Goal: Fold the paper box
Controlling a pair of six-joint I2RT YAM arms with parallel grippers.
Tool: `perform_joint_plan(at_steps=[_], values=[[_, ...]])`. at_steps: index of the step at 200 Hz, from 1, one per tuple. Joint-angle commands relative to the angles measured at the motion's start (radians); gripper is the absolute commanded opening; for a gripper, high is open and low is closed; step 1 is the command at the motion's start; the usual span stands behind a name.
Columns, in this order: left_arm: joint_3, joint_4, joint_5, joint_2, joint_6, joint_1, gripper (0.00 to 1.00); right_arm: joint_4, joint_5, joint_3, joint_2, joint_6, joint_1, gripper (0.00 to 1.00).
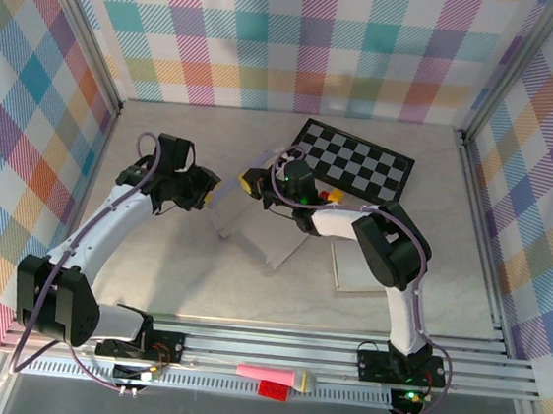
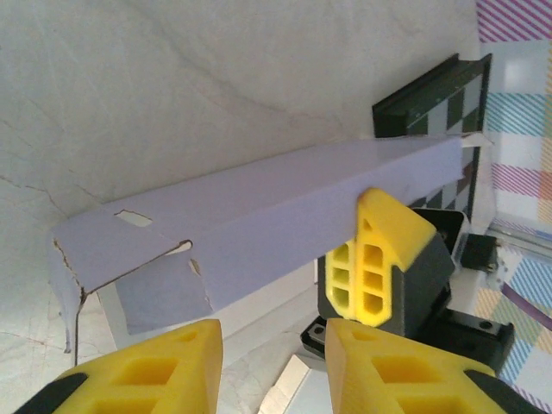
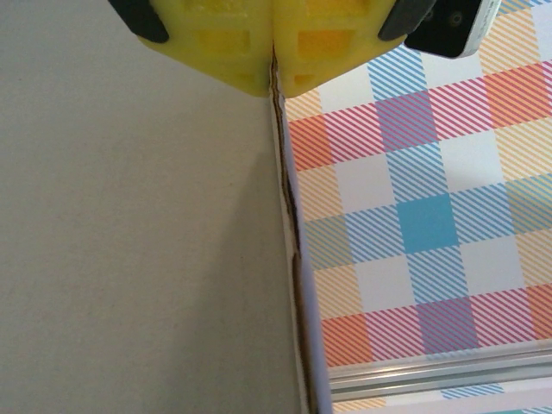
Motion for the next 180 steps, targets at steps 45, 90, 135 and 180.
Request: perform_joint_plan(at_steps=[45, 90, 135, 180], values=[[0.036, -0.024, 0.003, 0.048, -0.021, -0.029, 0.36, -0.007, 0.016, 0.009, -0.032, 0.026, 0.007, 0.0], [0.032, -0.05, -0.024, 0.05, -0.015, -0.033, 0.37, -0.007, 0.018, 0.013, -0.033, 0.033, 0.007, 0.0], [0.052, -0.063, -0.04, 0.064, -0.006, -0.034, 0.37, -0.008, 0.021, 0.02, -0.033, 0.043, 0.007, 0.0], [0.063, -0.102, -0.046, 0.071, 0.043, -0.035, 0.38, -0.01, 0.027, 0.018, -0.041, 0.05, 0.007, 0.0]])
